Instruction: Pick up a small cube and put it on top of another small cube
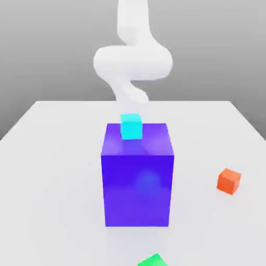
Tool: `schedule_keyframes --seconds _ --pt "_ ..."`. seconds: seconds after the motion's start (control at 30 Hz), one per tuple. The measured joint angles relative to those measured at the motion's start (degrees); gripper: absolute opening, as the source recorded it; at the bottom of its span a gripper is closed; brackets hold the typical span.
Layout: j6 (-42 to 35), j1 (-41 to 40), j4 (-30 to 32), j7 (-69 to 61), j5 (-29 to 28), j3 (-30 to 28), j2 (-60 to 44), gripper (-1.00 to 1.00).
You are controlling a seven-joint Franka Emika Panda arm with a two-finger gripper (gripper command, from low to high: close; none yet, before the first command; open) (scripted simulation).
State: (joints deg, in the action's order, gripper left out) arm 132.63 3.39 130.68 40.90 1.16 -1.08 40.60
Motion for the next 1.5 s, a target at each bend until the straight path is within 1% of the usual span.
schedule_keyframes --seconds 0.3,0.5,0.67,0.87,1.1,1.23,1.27,1.5 --pt "3.0 10.5 -4.0 -18.5 4.9 -2.2 -19.1 0.0" --pt "5.0 15.0 -6.7 -30.1 7.6 -1.0 -31.6 0.0" --pt "6.9 19.4 -8.8 -38.4 7.7 0.5 -41.9 0.0" --pt "9.4 22.0 -11.2 -46.3 4.8 2.8 -54.0 0.0" --pt "12.2 26.5 -14.1 -52.8 -2.8 4.6 -67.7 0.0" --pt "17.3 27.8 -16.1 -53.3 -4.7 4.1 -76.0 0.0" --pt "18.4 27.9 -16.4 -53.3 -4.8 4.0 -77.4 -1.0" --pt "18.3 27.9 -16.4 -53.4 -4.8 4.0 -77.4 -1.0"
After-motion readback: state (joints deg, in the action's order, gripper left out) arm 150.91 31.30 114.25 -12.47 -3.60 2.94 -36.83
